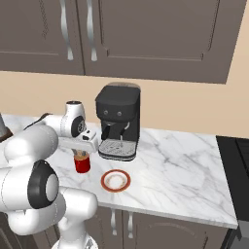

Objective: Take a sugar cube from the saucer and place it inside the coffee. Then, grab milk from the fridge and place it next to the coffee on the counter to sweeten the coffee.

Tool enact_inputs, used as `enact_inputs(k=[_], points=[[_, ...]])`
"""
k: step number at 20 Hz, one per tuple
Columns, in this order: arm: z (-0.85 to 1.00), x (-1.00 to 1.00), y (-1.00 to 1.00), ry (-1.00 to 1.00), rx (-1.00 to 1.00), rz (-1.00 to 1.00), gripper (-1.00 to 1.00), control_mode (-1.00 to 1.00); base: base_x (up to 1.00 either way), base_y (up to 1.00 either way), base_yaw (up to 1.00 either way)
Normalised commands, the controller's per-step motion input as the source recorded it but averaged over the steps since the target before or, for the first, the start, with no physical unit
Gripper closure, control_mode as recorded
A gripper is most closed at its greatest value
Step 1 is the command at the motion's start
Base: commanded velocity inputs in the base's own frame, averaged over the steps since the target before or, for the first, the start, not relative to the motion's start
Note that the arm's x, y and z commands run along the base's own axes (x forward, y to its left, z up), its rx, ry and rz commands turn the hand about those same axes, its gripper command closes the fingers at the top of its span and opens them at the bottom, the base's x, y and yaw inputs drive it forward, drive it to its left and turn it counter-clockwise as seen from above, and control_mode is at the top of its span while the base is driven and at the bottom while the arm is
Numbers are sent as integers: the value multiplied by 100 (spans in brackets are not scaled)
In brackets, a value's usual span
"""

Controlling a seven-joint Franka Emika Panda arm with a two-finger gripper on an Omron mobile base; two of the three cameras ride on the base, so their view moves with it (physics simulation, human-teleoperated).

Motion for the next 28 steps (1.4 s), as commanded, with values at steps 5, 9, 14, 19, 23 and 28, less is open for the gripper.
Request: enact_inputs(k=[5,9,14,19,23,28], points=[[0,1,0,0,0,0,-100,-100,0,0,0],[0,0,0,0,0,0,-100,-100,0,0,0],[0,0,0,0,0,0,-100,-100,0,0,0],[58,-20,0,-5,0,0,-100,-100,0,0,0],[100,-57,-1,-16,0,0,-100,-100,0,0,0],[76,-91,-12,-31,0,0,-100,-100,0,0,0]])
